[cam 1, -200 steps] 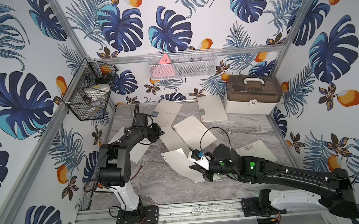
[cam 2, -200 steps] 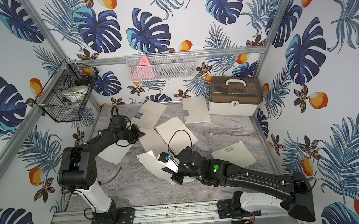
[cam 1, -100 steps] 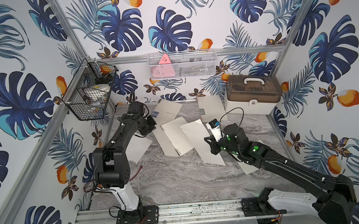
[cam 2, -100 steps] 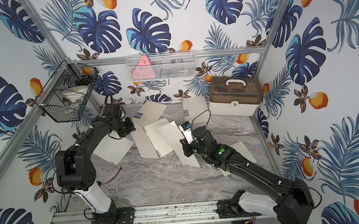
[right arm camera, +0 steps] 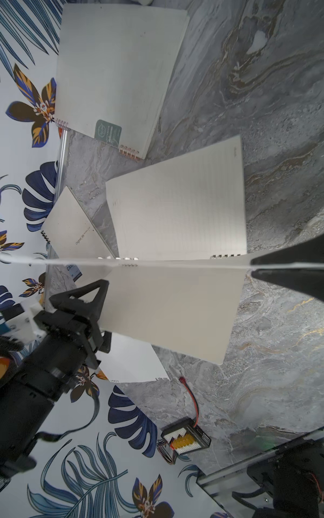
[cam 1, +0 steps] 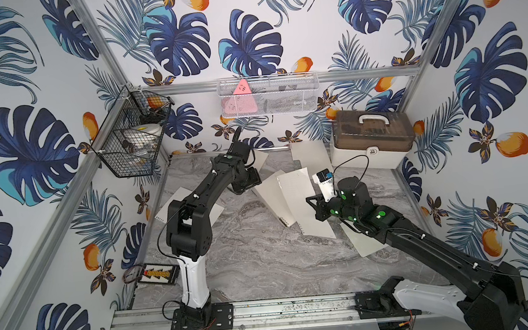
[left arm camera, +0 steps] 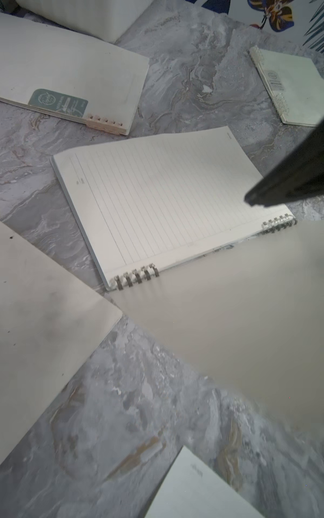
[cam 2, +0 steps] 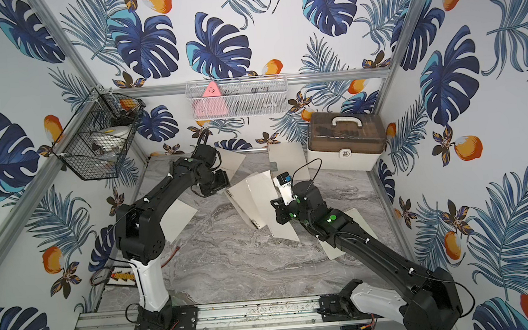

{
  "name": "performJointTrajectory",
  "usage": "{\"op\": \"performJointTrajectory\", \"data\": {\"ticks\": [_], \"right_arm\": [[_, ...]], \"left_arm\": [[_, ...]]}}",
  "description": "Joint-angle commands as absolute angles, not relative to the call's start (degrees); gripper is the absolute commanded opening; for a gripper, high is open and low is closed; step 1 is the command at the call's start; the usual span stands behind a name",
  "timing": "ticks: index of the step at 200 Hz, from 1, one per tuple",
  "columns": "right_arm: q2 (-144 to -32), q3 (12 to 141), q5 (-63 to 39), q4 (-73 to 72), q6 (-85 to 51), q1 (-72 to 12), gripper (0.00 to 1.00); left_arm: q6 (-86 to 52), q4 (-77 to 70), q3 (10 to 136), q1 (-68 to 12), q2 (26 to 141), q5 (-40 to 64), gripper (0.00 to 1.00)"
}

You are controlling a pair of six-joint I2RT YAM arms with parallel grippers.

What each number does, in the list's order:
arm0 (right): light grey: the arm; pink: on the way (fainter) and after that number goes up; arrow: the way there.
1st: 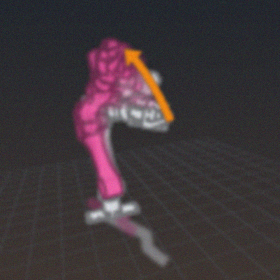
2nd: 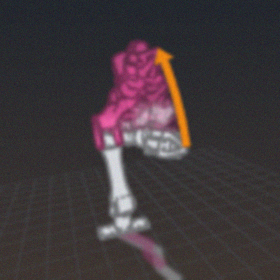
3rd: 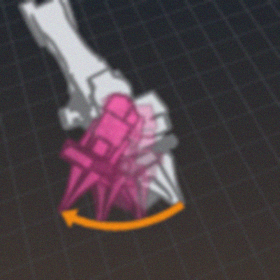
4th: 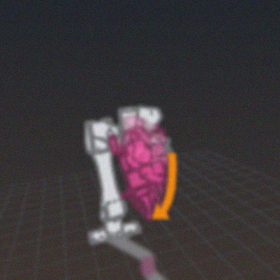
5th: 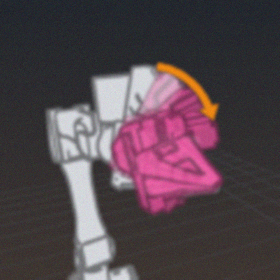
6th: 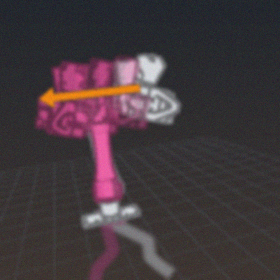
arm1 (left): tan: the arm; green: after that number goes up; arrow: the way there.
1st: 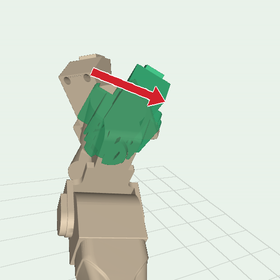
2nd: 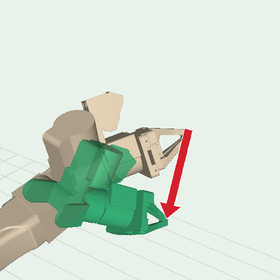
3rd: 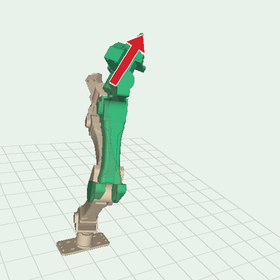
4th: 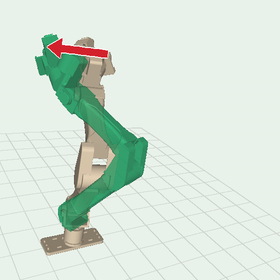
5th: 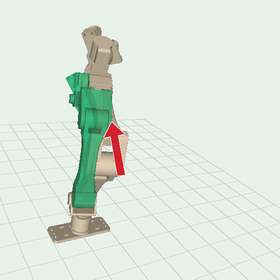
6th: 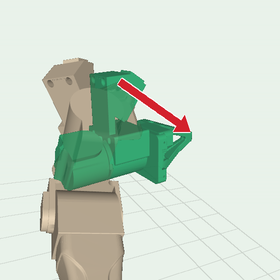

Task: Tear off pages from different notebooks
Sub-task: Close the notebook at the center of the board.

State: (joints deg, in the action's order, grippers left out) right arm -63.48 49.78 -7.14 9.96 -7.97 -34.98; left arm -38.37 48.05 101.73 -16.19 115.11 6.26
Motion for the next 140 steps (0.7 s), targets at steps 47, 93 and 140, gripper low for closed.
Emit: {"op": "performJointTrajectory", "data": {"ticks": [47,93,140], "right_arm": [[-55.1,49.5,-2.2,13.3,-9.2,-34.3,0.0],[-49.5,51.3,5.2,18.0,-9.6,-34.2,0.0],[-47.8,52.8,4.6,19.3,-9.4,-34.3,0.0]], "left_arm": [[-44.8,40.6,109.8,-20.2,121.4,10.4,0.99],[-47.4,37.6,118.4,-23.6,126.9,11.0,0.99],[-45.2,38.6,122.3,-23.9,127.7,8.0,0.99]]}}
